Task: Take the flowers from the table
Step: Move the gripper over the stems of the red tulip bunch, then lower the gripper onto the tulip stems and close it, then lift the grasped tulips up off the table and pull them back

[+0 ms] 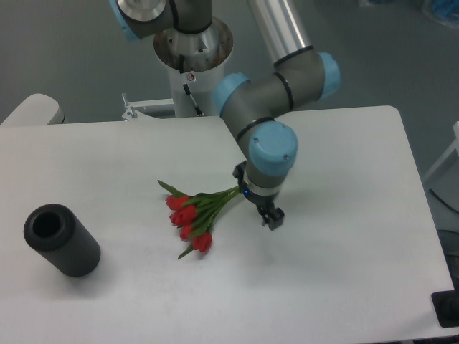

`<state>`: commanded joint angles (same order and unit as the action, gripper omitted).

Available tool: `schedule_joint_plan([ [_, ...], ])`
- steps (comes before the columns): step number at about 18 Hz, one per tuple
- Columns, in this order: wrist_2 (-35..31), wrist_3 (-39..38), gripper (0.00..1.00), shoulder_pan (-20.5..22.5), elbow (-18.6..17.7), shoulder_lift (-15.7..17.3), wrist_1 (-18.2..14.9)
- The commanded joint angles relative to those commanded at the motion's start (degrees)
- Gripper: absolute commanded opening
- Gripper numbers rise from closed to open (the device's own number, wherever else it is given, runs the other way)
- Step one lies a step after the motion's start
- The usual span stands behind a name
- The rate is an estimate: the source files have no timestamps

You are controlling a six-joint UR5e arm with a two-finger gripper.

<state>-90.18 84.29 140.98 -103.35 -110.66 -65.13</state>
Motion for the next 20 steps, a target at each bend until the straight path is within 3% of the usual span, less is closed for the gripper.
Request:
schedule_joint_plan([
  [2,0.0,-2.5,1.00,-2.3,-1.9,0.6,0.8],
  [6,-0.5,-7.1,1.00,-4.9,-5.2,0.1,8.9],
  [8,-0.5,-7.0,1.00,-4.9,-6.4,-0.1,10.1],
  [12,-0.7,-7.1,0.43,-5.0,-7.5,-0.2,10.0],
  [14,-0.7,-7.1,0.31,-5.0,-7.4,-0.3,10.0],
  [18,-1.0,-7.3,0.18,-5.0,-6.0,-0.8,9.6],
  [20,-1.1,-7.1,0.04,-4.4,-4.8,-0.8,9.5],
])
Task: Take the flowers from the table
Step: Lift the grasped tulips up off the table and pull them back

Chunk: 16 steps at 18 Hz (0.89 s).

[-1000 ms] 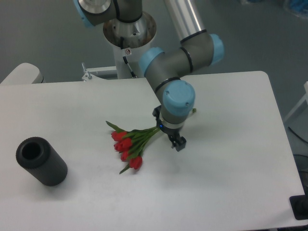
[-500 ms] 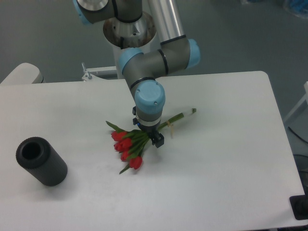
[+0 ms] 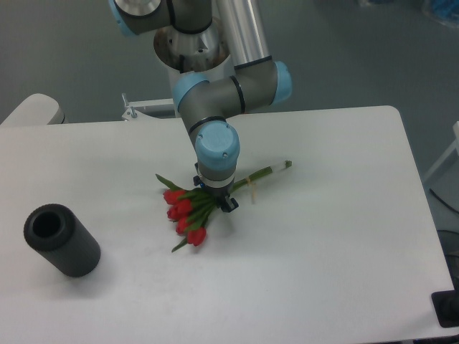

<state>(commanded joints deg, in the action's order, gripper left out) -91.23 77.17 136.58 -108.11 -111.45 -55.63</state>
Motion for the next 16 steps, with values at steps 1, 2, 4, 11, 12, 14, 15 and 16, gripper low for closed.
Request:
schedule_joint_plan([
  [1,0.0,0.1,0.01,0.2,0.7,-0.1,0.0],
  [2,0.0,0.2,0.00,0.6,1.7,-0.3,-0.1],
  [4,0.1,0.9,0.00,1.6,3.3,-0.8,-0.4],
  [11,0.3,3.7,0.00,5.6,10.1,-1.9,-3.3],
  [12,0.3,4.6,0.00,5.7,11.9,-2.5,-5.0],
  [14,0.3,5.0,0.00,6.1,16.0,-3.7,-8.3],
  [15,0.3,5.0,0.00,6.1,18.2,-4.6,-9.9],
  [16,0.2,5.0,0.00,6.1,20.0,-5.4,-11.1],
])
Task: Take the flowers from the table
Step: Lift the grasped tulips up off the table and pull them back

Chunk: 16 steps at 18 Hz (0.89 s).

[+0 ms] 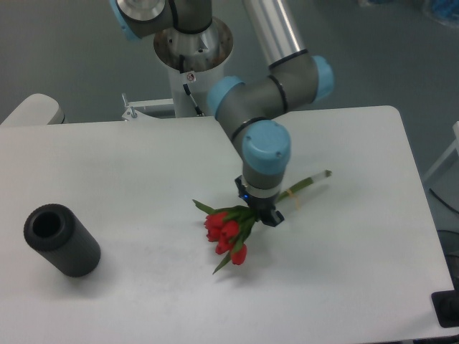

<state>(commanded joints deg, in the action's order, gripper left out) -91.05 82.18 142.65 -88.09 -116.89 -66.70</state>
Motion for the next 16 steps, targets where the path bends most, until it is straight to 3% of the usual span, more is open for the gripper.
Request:
schedule_joint_plan([
  [3,0.0,0.0,0.00,0.0,3.9,-1.8,-1.9],
  [9,0.2,0.0,0.00,0.5,9.8,-5.7,-2.2],
  [16,0.0,0.0,0.00,0.5,13.9,-9.3,-2.2],
])
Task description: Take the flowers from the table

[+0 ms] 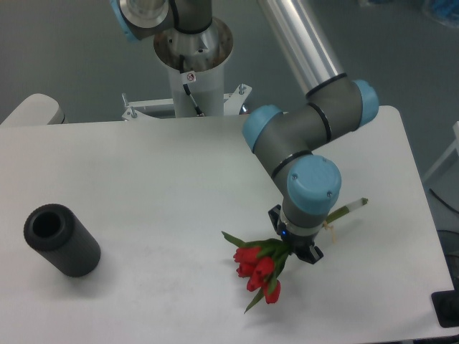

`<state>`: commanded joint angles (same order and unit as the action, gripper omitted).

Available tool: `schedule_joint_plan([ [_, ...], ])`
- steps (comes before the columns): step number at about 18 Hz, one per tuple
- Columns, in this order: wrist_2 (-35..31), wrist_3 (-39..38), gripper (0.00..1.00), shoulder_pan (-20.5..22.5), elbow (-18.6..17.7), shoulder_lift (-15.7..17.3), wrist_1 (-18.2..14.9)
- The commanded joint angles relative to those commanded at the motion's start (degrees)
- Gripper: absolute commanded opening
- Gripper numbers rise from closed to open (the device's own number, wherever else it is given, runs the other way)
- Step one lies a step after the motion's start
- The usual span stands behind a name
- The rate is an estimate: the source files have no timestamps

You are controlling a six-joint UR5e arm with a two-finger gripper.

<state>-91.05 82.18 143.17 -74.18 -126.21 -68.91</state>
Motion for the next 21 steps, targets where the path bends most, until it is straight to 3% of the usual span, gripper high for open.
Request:
schedule_joint_plan([
  [21,0.0,0.0,0.00,-0.1,-0.9,0.2,0.8],
])
